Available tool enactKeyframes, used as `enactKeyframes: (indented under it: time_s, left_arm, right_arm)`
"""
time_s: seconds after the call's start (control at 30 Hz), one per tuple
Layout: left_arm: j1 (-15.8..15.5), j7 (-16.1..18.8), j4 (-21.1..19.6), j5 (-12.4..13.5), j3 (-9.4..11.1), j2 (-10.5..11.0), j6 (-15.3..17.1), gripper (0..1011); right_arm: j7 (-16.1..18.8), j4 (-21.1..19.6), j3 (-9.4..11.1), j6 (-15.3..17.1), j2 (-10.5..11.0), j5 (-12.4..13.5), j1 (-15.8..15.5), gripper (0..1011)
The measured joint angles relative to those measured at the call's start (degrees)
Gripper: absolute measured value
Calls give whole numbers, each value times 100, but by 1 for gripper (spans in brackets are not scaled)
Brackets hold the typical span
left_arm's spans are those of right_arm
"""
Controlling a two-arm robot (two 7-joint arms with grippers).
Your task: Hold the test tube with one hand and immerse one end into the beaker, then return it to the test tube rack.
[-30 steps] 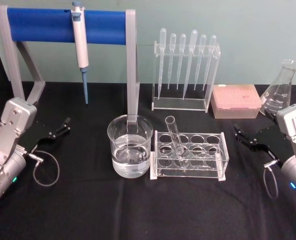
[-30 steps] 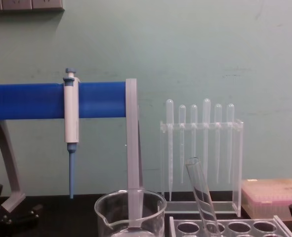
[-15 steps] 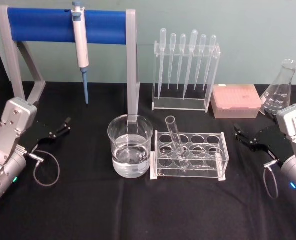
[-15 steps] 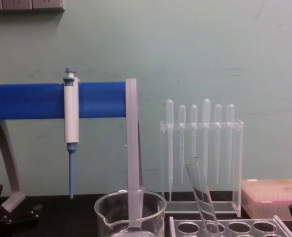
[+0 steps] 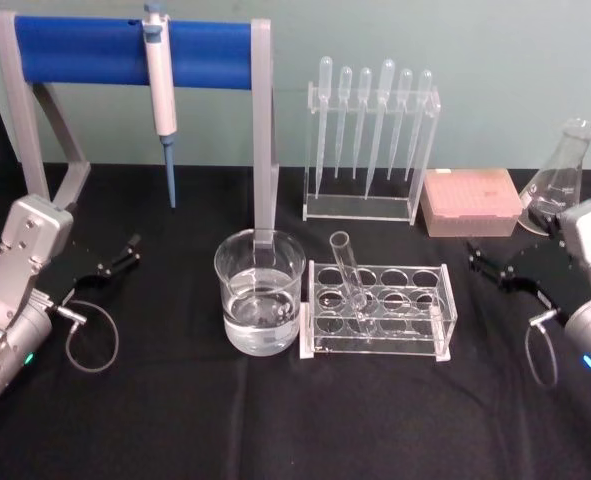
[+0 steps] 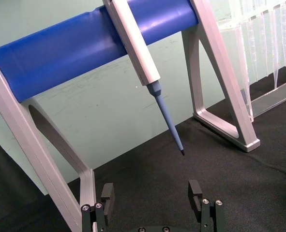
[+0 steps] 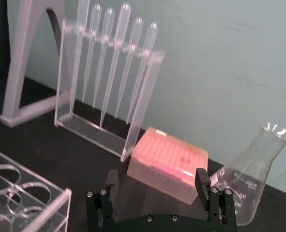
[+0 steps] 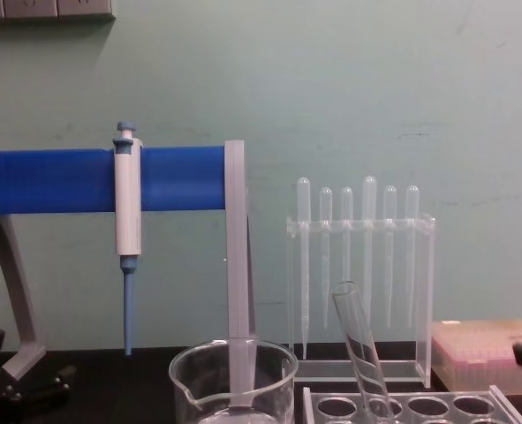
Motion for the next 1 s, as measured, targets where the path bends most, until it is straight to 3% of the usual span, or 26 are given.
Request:
enactKeyframes:
  time_s: [0.3,0.4,0.57,0.73,0.83,0.9,0.93,1.0]
  left_arm:
    - [0,0,0,0,0,0,0,1000]
    - [0,0,0,0,0,0,0,1000]
    - [0,0,0,0,0,0,0,1000]
    - [0,0,0,0,0,0,0,1000]
    - [0,0,0,0,0,0,0,1000]
    - [0,0,0,0,0,0,0,1000]
    - [0,0,0,0,0,0,0,1000]
    - [0,0,0,0,0,0,0,1000]
  right_arm:
    - [370,-696,402,357,218,423,-144,1002]
    - [715,-1052,578,571,401,688,-195,1002]
    - [1327,-1406,705,796,672,1017,-224,1003]
    - [2196,-1645,680,951,981,1261,-187,1002]
    - [2770,-1701,580,951,1144,1297,-100,1003]
    - [2907,-1707,555,950,1170,1301,-72,1002]
    - [3258,-1709,461,951,1228,1300,24,1002]
    - [3453,-1705,397,963,1251,1286,106,1002]
